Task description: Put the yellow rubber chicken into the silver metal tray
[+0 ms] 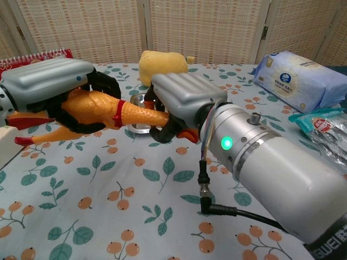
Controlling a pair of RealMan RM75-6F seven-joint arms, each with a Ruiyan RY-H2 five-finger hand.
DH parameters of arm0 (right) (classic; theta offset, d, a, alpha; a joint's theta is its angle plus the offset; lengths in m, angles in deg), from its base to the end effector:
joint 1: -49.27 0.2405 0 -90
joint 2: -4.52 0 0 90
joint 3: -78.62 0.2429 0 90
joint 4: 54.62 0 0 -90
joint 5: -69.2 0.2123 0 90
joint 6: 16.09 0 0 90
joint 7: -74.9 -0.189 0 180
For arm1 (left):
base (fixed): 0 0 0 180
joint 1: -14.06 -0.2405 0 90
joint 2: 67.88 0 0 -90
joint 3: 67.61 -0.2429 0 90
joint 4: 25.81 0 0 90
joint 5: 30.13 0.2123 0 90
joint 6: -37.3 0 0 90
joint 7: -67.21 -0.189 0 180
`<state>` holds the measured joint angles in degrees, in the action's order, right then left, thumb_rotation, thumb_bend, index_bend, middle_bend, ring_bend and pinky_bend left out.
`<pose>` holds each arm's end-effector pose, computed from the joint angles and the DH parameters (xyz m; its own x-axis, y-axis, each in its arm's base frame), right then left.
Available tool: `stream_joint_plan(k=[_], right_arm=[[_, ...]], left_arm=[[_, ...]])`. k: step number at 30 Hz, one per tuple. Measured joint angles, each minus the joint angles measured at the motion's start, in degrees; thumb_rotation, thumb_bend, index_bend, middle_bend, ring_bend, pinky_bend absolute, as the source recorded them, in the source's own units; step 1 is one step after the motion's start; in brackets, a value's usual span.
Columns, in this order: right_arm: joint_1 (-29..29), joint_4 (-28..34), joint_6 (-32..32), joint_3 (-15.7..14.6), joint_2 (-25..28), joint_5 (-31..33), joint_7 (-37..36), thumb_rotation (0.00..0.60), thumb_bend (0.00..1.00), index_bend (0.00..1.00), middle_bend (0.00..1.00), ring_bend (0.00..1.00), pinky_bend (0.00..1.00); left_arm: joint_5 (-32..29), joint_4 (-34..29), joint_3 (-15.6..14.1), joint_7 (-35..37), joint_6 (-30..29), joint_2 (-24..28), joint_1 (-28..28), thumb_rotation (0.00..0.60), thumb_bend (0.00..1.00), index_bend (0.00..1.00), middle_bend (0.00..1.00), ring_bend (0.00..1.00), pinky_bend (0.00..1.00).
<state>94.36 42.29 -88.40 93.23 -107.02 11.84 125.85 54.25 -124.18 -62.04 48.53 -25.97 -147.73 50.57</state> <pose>0.0125 -0.2951 -0.0881 0.3868 -0.1704 0.9063 -0.8562 -0.4314 0.2843 -0.0938 0.3132 0.0041 0.4683 0.1113 0.8765 0.7393 -0.5926 -0.3198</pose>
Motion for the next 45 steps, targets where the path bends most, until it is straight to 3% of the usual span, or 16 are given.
stream_joint_plan(k=[1,3,6,9,17,32,34,36,39,45], right_arm=[[0.0,0.0,0.0,-0.1,0.0,-0.1,0.0,0.6,0.37,0.88,0.61,0.73,1.0],[0.0,0.0,-0.1,-0.2,0.0,-0.1,-0.1,0.6,0.37,0.88,0.61,0.73,1.0],[0.1,-0.1,-0.1,-0.2,0.0,0.0,0.0,0.6,0.37,0.88,0.61,0.73,1.0],[0.1,-0.1,-0.2,-0.3,0.0,0.0,0.1,0.6,0.37,0.88,0.61,0.73,1.0],[0.2,-0.3,-0.4,-0.6,0.1,0.1,0.4,0.6,0.37,0.88,0.61,0.73,1.0],[-0.7,0.4,-1.1,-1.4,1.8,-4.1,-2.9,0.6,0.37,0.89,0.61,0.74,1.0],[-0.7,0.5,-1.2,-1.4,1.9,-4.3,-2.8,0.6,0.37,0.89,0.61,0.74,1.0],[-0.8,0.5,-1.2,-1.4,2.0,-4.2,-2.8,0.6,0.37,0.89,0.61,0.74,1.0],[-0.8,0.5,-1.1,-1.2,1.9,-4.0,-2.7,0.6,0.37,0.89,0.61,0.74,1.0],[-0.9,0.6,-1.0,-1.1,1.9,-3.5,-2.3,0.6,0.37,0.89,0.61,0.74,1.0]], left_arm=[[0.0,-0.1,-0.2,0.1,0.4,0.2,0.1,0.6,0.67,0.7,0.74,0.69,0.83],[-0.1,-0.3,-0.7,0.1,1.8,0.9,0.4,0.6,0.55,0.4,0.45,0.41,0.52],[-0.7,-0.7,-1.1,0.3,3.7,2.0,0.9,0.6,0.45,0.08,0.12,0.08,0.22],[-1.5,-1.6,-0.9,0.9,4.1,2.5,1.2,0.6,0.39,0.0,0.0,0.0,0.12],[-2.4,-3.7,-0.3,1.6,4.4,4.1,1.6,0.6,0.35,0.0,0.0,0.0,0.05],[-8.2,-4.4,-0.4,0.3,8.9,7.6,3.0,0.6,0.35,0.01,0.01,0.0,0.06],[-8.5,-4.0,-0.4,0.2,9.0,7.7,3.1,0.6,0.35,0.1,0.1,0.05,0.13],[-8.3,-3.7,-0.3,0.3,8.5,7.5,3.1,0.6,0.4,0.32,0.3,0.19,0.25],[-8.2,-3.4,-0.3,-0.2,7.9,7.3,3.0,0.6,0.5,0.52,0.49,0.32,0.37],[-7.9,-3.0,0.1,-0.7,5.4,5.8,2.7,0.6,0.73,0.8,0.74,0.56,0.61]])
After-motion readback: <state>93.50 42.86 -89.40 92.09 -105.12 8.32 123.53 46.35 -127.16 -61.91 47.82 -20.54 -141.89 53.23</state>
